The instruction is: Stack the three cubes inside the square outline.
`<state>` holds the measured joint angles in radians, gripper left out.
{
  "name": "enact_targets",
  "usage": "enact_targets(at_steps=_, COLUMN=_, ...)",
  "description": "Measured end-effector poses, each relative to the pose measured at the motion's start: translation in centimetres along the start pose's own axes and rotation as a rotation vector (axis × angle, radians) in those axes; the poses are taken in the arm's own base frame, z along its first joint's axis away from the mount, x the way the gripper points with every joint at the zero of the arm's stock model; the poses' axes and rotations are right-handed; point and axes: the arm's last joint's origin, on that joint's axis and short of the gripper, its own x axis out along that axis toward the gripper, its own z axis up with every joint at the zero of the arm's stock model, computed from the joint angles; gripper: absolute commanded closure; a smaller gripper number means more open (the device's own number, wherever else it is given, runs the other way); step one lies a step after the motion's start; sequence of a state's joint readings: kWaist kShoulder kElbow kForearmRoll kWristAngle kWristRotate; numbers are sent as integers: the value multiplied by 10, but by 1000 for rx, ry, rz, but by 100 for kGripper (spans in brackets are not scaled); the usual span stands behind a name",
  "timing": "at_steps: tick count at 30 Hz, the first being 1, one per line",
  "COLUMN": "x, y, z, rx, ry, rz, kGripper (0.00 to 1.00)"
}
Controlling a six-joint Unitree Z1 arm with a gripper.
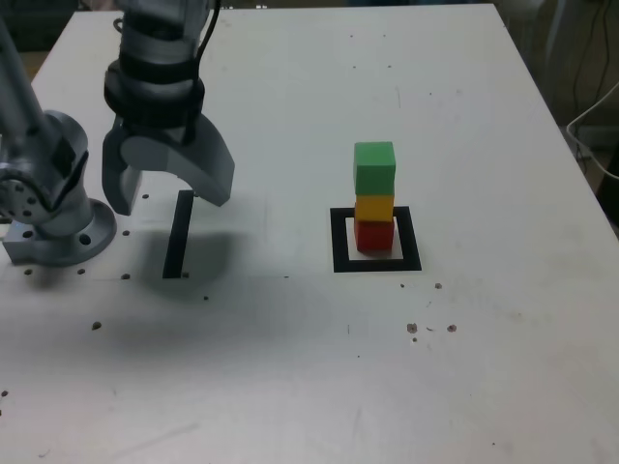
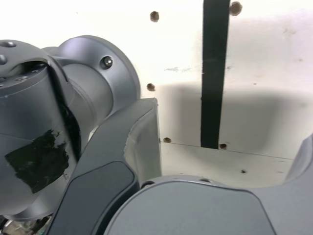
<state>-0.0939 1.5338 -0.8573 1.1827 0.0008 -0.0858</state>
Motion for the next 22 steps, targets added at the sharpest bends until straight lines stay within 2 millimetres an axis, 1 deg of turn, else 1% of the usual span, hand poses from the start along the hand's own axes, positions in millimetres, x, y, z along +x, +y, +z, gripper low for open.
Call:
enact_targets(at_steps=6, x=8, y=-1, z=-5, rx=5, ry=1, rz=0, kGripper=0)
enact_targets(at_steps=14, x=9, y=0, z=-10, rx=5, ry=-3, rz=11, kGripper=0)
enact_targets(at_steps=17, x=9, y=1, z=-8, rx=5, ry=-17, rz=15, kGripper=0)
enact_targets(at_steps=22, x=5, y=2, z=3, rx=2, ry=-107, rz=55, kGripper=0)
